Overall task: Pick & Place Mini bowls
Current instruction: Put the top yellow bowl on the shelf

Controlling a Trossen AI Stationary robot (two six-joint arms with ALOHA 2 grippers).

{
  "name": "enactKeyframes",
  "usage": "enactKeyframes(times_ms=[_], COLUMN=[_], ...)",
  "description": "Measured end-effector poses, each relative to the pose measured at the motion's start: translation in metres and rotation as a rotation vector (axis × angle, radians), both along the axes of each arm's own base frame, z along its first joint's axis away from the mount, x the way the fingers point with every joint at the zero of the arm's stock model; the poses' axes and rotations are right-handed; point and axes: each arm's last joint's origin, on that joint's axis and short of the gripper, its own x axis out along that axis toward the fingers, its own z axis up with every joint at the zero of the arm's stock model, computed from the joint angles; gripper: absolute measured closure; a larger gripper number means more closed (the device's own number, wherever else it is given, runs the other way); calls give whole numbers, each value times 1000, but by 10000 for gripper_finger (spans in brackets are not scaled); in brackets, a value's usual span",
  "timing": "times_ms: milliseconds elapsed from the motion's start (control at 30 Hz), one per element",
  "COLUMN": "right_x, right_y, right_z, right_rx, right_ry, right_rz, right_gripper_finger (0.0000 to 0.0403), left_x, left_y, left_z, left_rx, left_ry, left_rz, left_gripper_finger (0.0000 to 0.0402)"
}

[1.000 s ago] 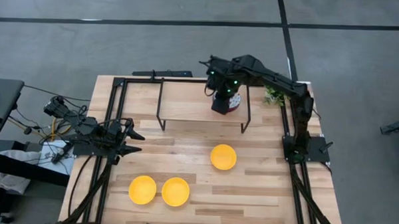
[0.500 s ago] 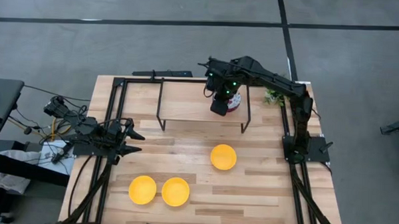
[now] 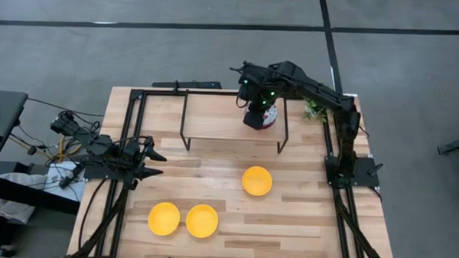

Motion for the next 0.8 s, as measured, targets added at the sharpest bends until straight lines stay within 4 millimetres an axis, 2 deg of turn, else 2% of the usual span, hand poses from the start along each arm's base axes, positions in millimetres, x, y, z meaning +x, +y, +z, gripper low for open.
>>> enactKeyframes(times_ms=[167, 267, 367, 567, 800], right_x=[-10, -19, -25, -40, -42], right_y=[3, 18, 41, 95, 153], right_z=[31, 45, 54, 75, 76], right_rx=[-37, 5, 85, 137, 205], right_ry=[-70, -128, -173, -230, -203], right_rz=[-17, 34, 101, 183, 225], right_gripper_finger=[403, 403, 403, 403, 403], left_x=[0, 1, 2, 3, 3], left_y=[0, -1, -1, -2, -2], left_z=[0, -1, -2, -2, -2], left_rx=[-1, 3, 9, 14, 13], left_ry=[2, 9, 19, 29, 27], left_rz=[0, -1, -1, -4, -4], left_gripper_finger=[185, 185, 185, 185, 185])
